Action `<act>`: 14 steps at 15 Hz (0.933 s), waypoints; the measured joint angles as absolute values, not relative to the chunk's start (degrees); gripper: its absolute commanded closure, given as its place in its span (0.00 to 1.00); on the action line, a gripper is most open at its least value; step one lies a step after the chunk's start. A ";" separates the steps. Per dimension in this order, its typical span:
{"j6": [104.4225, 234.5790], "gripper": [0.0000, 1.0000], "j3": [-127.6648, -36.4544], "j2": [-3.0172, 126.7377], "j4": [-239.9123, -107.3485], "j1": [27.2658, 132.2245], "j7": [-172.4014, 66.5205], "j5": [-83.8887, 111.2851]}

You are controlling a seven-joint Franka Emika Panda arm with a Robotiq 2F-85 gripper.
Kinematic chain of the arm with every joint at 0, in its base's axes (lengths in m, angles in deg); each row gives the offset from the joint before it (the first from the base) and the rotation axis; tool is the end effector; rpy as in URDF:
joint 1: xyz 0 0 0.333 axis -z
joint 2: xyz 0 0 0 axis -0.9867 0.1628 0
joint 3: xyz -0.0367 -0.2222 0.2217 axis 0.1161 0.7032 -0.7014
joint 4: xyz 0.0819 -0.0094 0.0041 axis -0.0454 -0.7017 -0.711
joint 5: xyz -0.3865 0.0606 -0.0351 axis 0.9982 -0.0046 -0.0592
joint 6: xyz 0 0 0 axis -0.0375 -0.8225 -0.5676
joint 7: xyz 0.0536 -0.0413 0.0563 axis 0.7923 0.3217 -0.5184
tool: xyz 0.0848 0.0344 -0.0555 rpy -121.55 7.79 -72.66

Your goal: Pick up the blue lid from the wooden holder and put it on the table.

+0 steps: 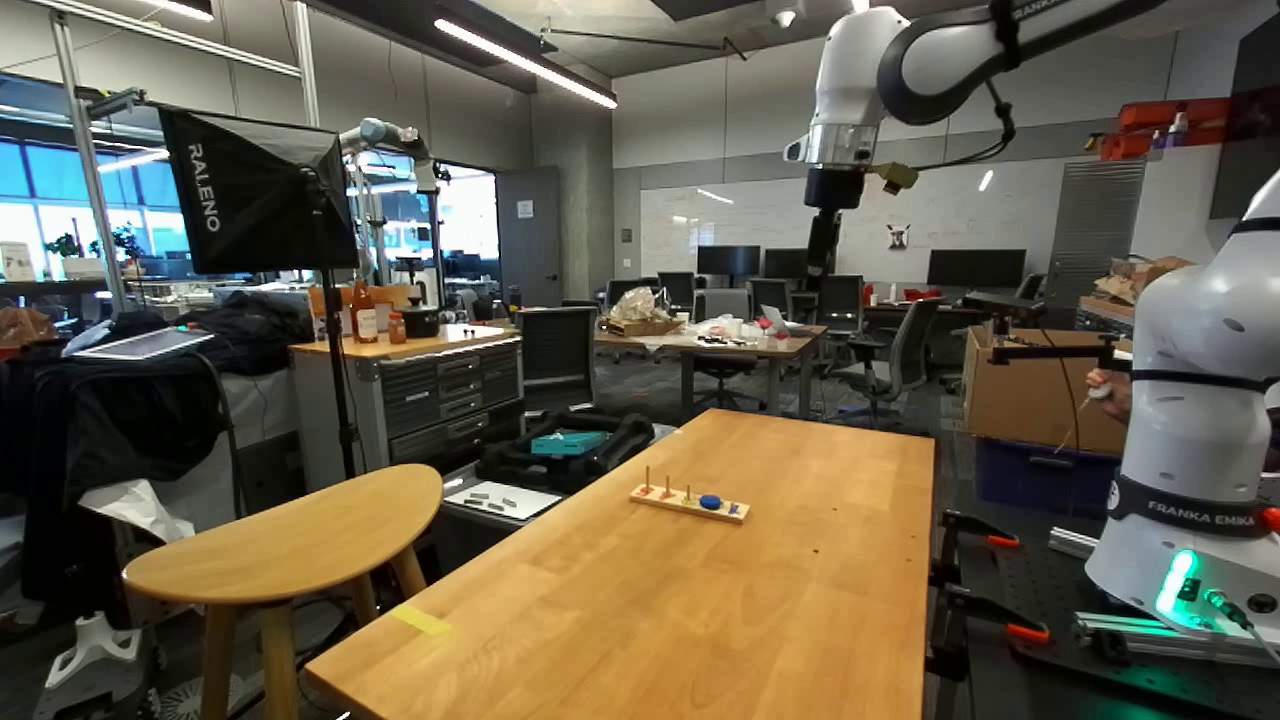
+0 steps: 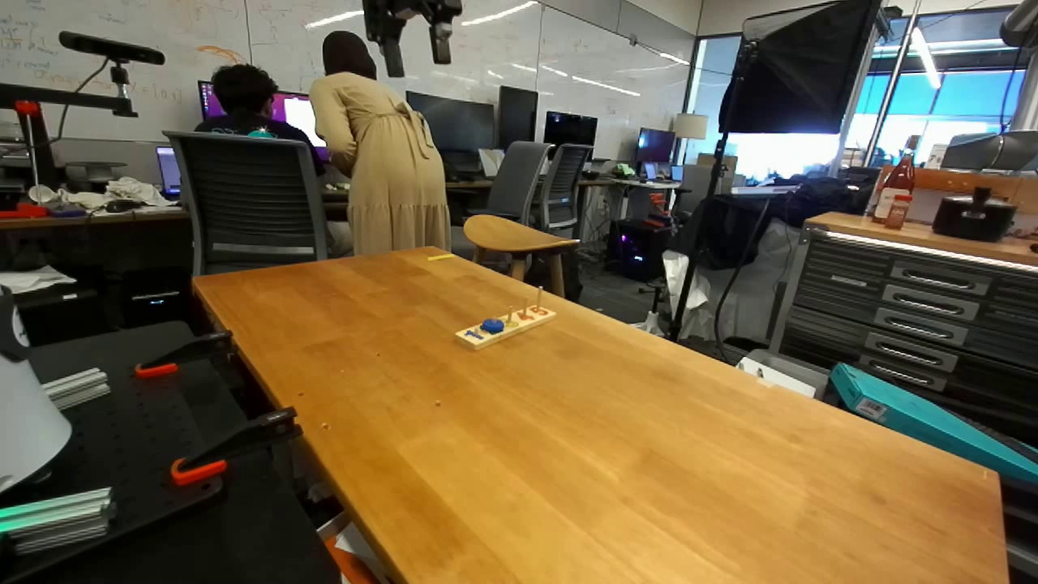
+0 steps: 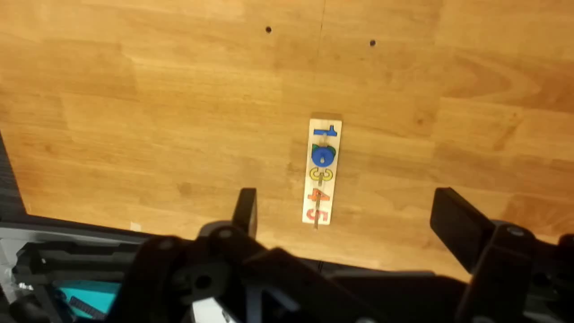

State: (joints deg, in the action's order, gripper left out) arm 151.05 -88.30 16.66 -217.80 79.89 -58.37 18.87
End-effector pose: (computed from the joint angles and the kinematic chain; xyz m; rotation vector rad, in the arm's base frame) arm 0.4135 0.0153 0.5177 2.9807 0.1747 0.2185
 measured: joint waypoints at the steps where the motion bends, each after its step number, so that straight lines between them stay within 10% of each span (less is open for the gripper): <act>1: 155.69 0.00 -88.59 19.19 -217.98 79.90 -56.53 18.87; 14: 173.75 0.00 -86.81 58.03 -207.31 80.51 -40.41 21.76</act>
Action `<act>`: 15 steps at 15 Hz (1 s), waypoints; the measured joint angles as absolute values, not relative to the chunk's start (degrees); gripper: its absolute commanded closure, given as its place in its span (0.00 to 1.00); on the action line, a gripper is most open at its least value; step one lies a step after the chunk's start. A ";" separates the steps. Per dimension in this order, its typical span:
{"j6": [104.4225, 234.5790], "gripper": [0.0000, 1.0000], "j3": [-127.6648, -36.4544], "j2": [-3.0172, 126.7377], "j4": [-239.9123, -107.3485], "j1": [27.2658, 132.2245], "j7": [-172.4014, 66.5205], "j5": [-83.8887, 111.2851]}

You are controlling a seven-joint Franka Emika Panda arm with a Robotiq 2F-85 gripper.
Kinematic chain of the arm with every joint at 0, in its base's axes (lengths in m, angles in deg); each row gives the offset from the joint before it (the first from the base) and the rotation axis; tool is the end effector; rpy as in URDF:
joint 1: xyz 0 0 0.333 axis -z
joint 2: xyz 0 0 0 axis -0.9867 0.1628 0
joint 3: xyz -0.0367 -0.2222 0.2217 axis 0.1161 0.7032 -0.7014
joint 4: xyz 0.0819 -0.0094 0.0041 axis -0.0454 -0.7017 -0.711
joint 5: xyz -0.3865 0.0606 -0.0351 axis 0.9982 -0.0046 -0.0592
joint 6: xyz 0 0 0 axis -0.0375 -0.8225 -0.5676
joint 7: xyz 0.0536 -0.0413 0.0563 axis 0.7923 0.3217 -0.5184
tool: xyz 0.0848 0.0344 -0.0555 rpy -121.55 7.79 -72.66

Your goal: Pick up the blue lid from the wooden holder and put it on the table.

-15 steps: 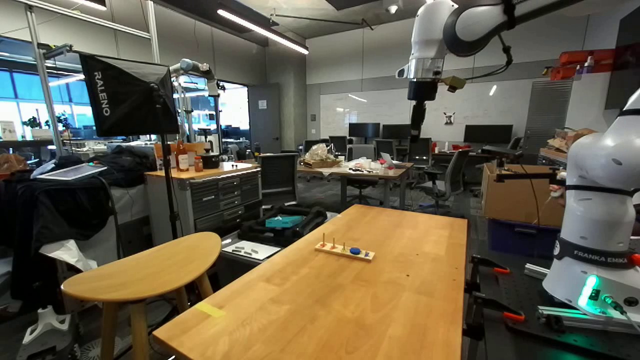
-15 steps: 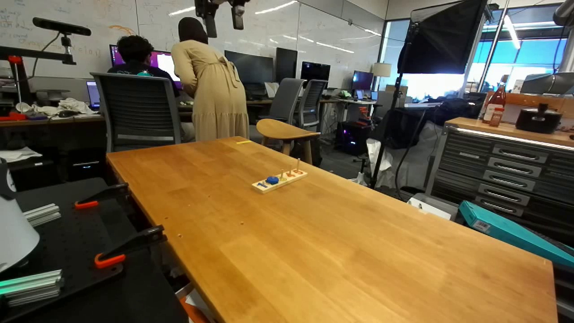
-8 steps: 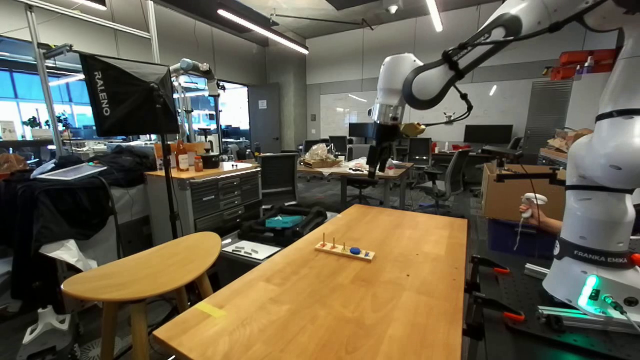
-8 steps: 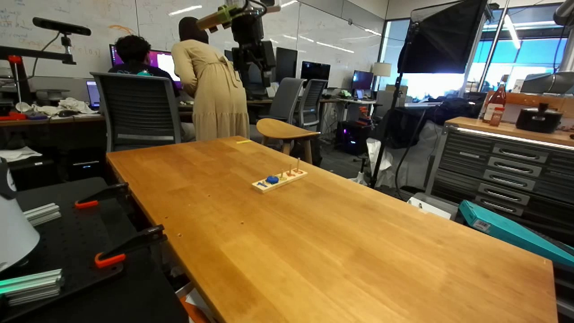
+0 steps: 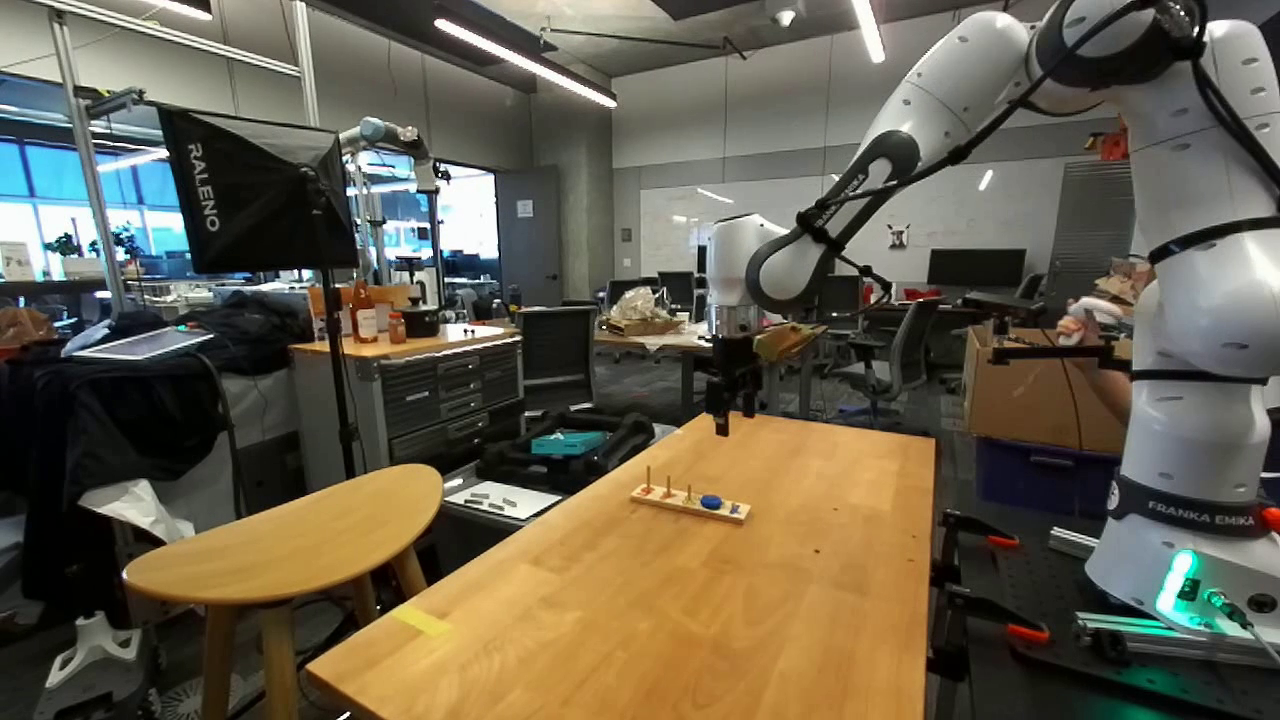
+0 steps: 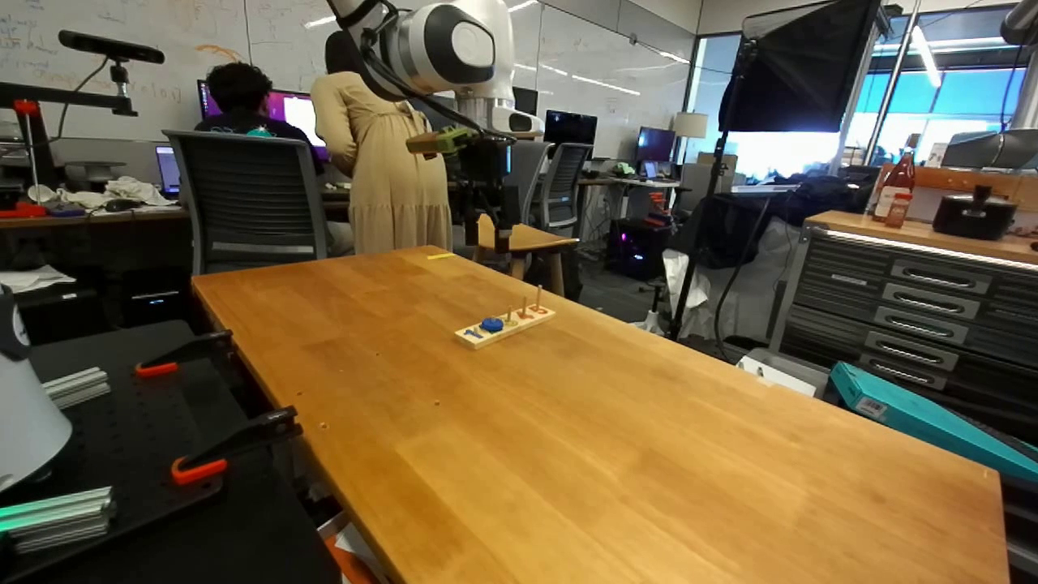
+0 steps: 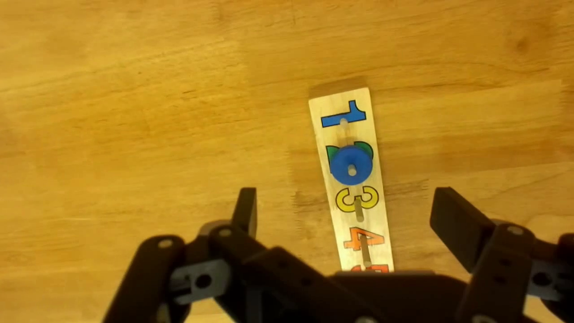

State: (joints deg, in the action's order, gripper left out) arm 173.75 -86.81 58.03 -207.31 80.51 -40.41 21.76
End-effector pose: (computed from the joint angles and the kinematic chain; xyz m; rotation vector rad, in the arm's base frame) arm 0.5529 0.0081 0.2823 3.0127 -0.2092 0.0320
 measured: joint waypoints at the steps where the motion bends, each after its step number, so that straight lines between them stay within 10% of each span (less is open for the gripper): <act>1: 173.75 0.00 -86.82 57.93 -207.33 80.46 -40.41 21.76; 15: 174.95 0.00 -85.03 64.73 -206.97 80.08 -40.35 19.43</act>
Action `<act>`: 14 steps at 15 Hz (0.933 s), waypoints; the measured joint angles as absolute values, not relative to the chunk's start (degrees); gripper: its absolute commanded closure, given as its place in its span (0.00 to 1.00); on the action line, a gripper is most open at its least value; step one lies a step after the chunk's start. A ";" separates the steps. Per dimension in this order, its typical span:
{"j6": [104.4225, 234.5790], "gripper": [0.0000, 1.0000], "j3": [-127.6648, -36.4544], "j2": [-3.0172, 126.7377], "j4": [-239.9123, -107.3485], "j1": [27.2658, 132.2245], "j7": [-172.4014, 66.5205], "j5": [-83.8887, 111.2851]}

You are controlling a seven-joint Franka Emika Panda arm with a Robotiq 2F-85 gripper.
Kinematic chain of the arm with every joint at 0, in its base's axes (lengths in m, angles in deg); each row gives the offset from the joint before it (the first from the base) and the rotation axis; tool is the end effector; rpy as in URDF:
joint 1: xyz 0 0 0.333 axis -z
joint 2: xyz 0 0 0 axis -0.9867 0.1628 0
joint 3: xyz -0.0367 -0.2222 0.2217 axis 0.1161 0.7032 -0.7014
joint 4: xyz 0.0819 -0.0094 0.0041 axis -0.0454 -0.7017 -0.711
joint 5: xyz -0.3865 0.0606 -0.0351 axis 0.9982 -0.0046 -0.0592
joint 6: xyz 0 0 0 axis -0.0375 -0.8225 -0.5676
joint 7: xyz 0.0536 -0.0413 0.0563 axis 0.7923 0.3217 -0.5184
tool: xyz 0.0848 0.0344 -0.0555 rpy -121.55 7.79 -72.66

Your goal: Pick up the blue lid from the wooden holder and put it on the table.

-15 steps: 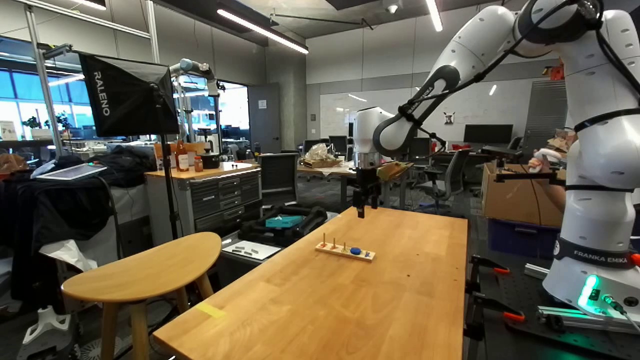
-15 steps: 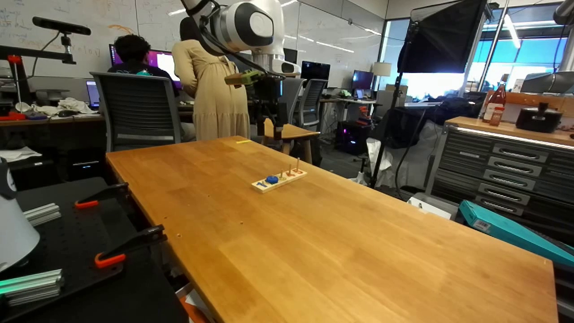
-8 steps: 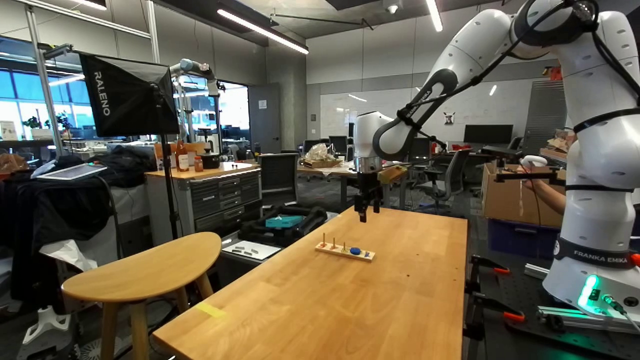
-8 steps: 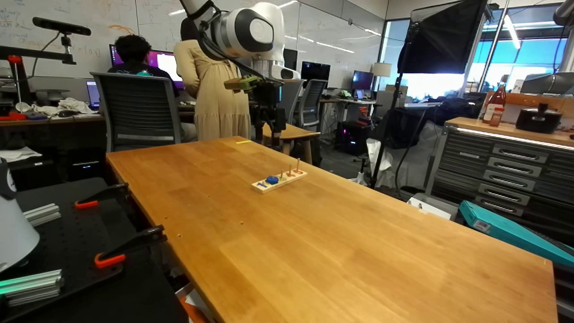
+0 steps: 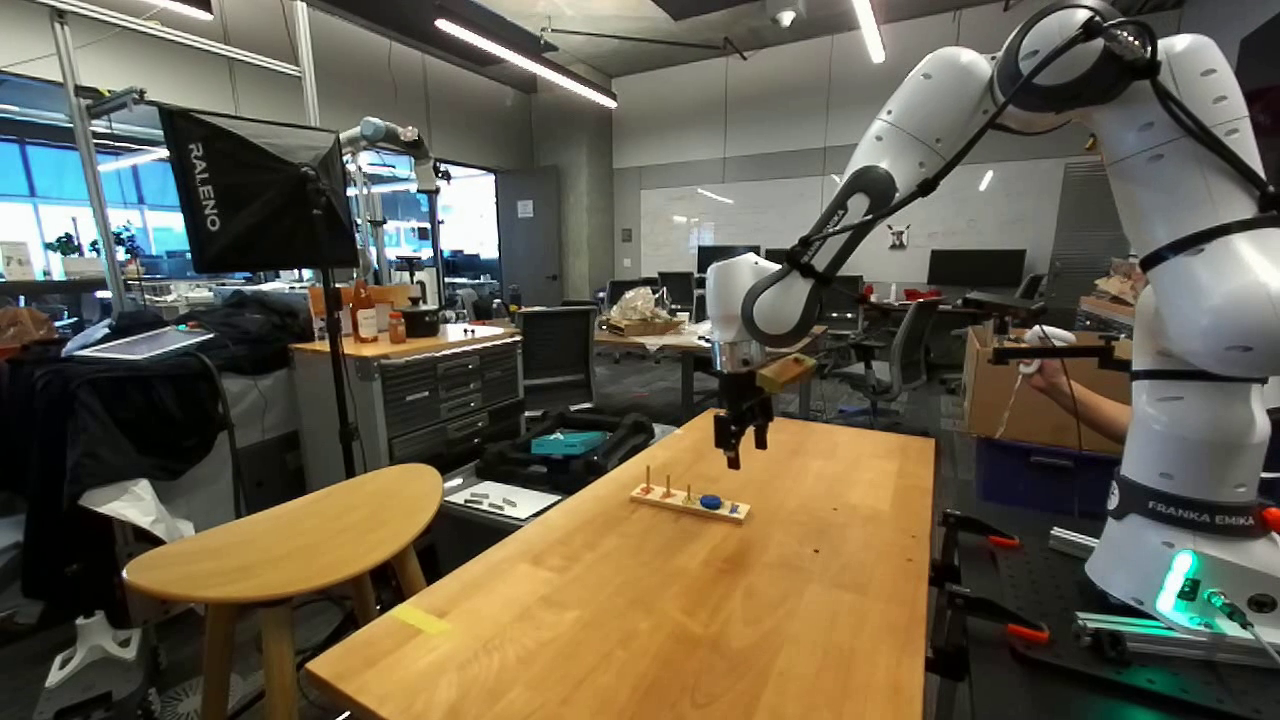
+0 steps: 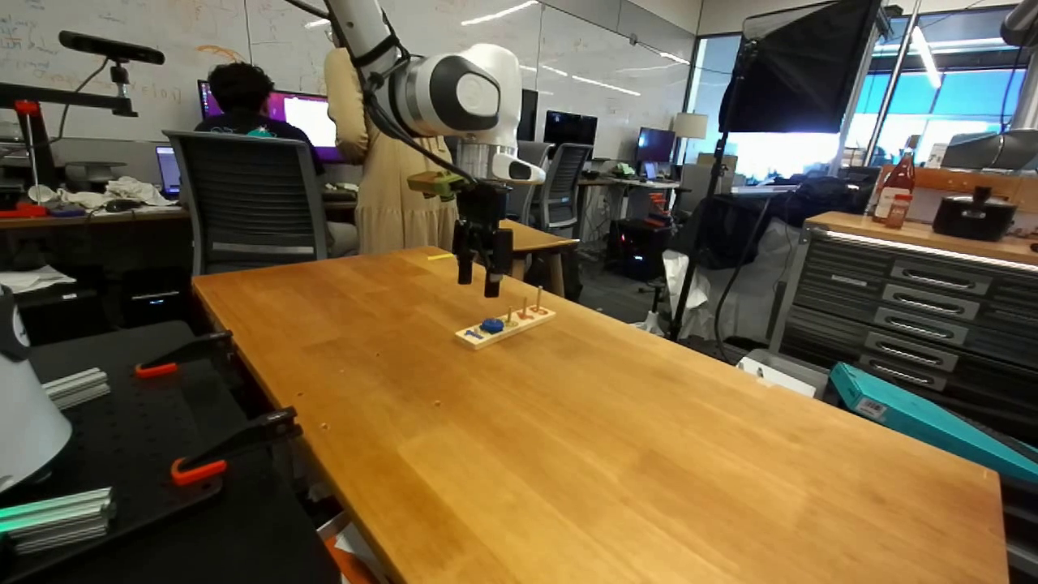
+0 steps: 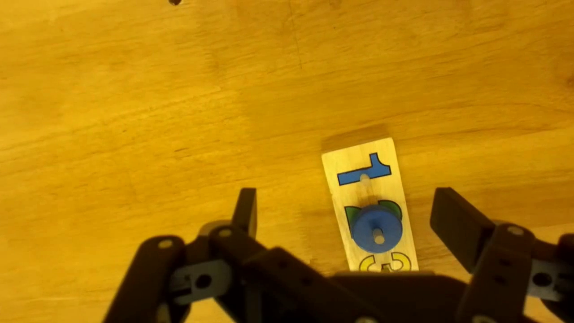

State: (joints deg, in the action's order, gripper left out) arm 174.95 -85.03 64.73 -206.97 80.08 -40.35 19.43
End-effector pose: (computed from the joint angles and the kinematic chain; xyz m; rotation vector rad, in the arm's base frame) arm 0.5479 -0.0044 0.2219 3.0170 -0.2821 -0.1111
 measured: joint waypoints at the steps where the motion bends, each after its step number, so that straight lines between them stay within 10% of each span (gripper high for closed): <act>1: 175.77 0.00 -85.02 65.43 -206.84 80.08 -40.35 19.16; 14: 182.84 0.00 -84.97 75.15 -199.80 79.92 -40.35 13.99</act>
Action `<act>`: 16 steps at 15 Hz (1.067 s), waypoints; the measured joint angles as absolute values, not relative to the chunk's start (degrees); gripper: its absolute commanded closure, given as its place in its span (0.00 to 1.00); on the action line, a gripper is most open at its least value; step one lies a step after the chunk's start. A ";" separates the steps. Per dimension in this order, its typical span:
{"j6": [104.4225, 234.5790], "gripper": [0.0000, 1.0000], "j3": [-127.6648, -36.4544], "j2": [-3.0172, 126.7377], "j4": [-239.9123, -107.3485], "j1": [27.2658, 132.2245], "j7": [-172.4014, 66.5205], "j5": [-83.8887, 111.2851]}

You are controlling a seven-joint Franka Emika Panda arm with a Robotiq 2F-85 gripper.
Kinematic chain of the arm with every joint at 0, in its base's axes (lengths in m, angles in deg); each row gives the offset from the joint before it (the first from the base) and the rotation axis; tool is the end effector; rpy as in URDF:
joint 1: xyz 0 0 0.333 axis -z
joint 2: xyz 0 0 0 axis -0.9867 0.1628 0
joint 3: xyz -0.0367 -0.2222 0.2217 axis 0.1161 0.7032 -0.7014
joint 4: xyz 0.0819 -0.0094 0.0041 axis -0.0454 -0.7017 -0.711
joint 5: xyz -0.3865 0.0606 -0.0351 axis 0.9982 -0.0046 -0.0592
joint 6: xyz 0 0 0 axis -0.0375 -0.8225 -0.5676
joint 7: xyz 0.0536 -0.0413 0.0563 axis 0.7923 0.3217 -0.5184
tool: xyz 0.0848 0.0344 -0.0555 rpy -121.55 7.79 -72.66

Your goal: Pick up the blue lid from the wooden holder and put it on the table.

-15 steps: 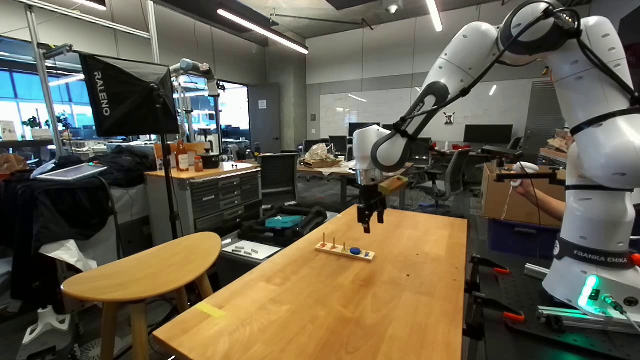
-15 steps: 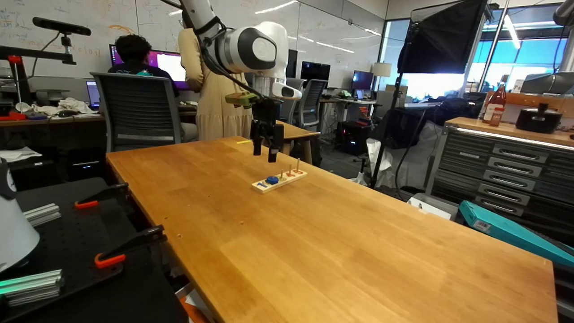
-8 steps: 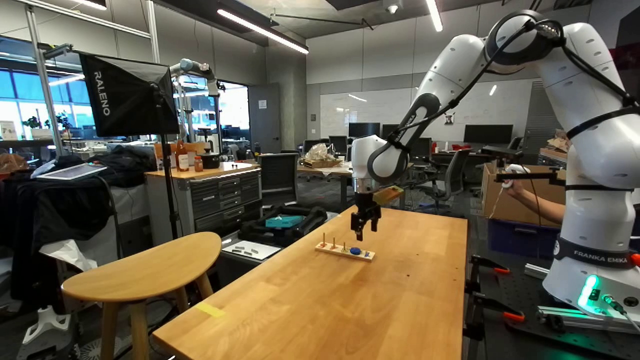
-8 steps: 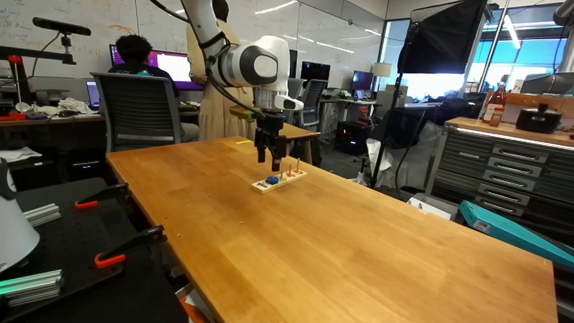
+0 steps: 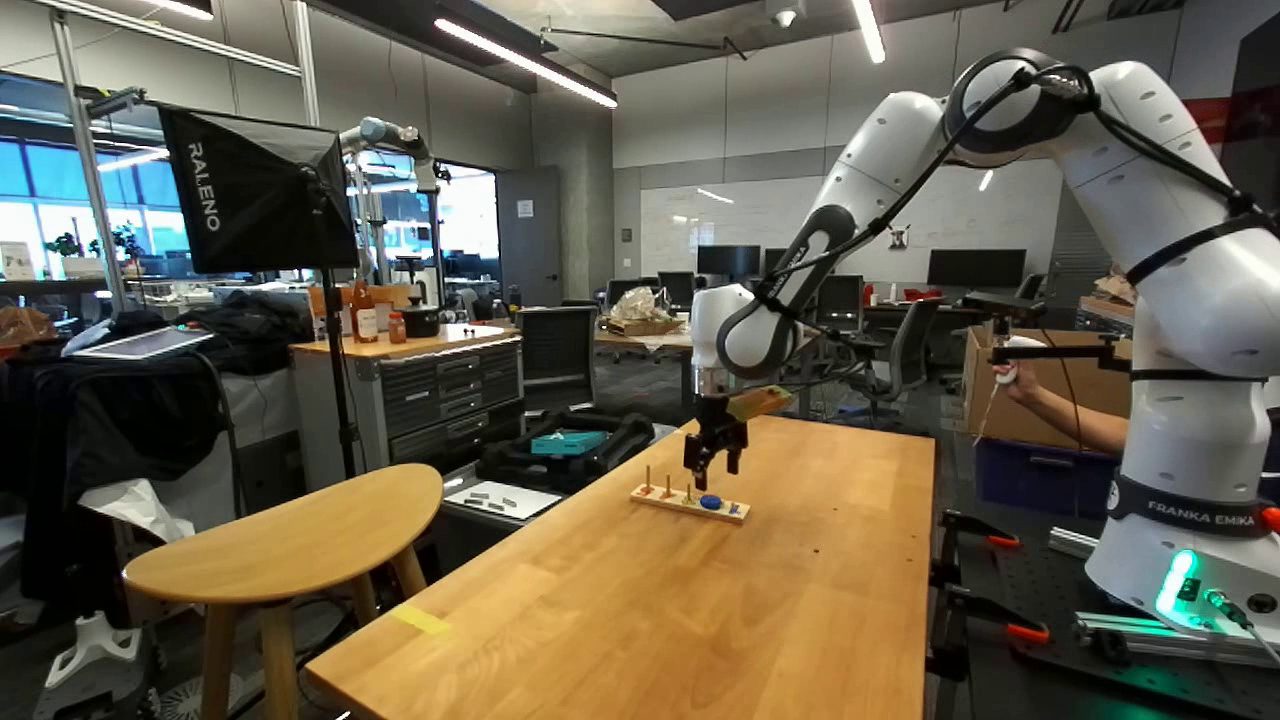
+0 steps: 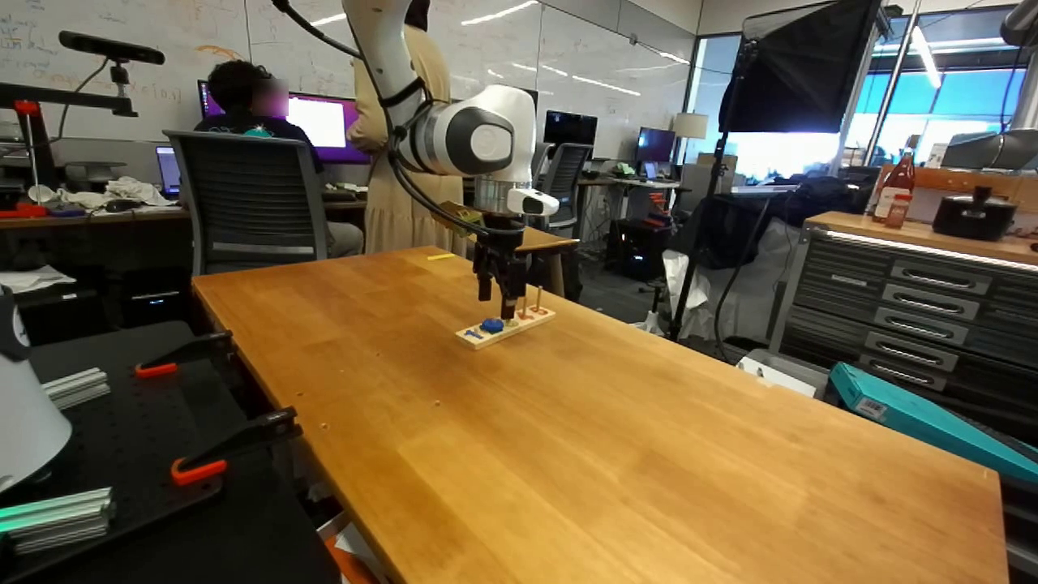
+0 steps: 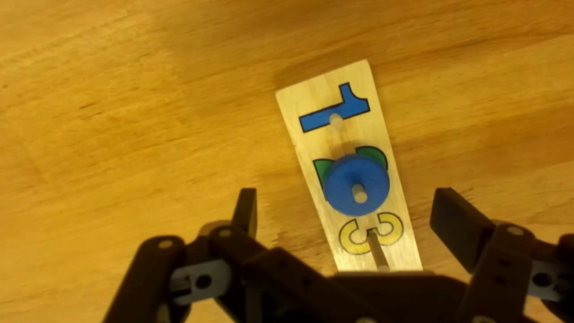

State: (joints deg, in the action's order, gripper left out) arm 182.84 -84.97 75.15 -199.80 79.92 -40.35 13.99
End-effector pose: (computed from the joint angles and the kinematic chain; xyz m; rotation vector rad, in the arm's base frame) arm 0.5872 -0.0024 0.1753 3.0769 -0.3954 -0.0027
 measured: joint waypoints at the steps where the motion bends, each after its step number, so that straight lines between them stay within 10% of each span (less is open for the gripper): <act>1: 182.84 0.00 -84.97 75.81 -199.23 79.92 -40.35 13.67; 6: 182.84 0.00 -84.97 78.51 -197.01 79.91 -40.35 12.37; 7: 182.85 0.21 -84.97 78.82 -197.00 79.90 -40.35 12.28; 16: 183.31 0.81 -84.98 79.76 -196.71 79.80 -40.35 11.51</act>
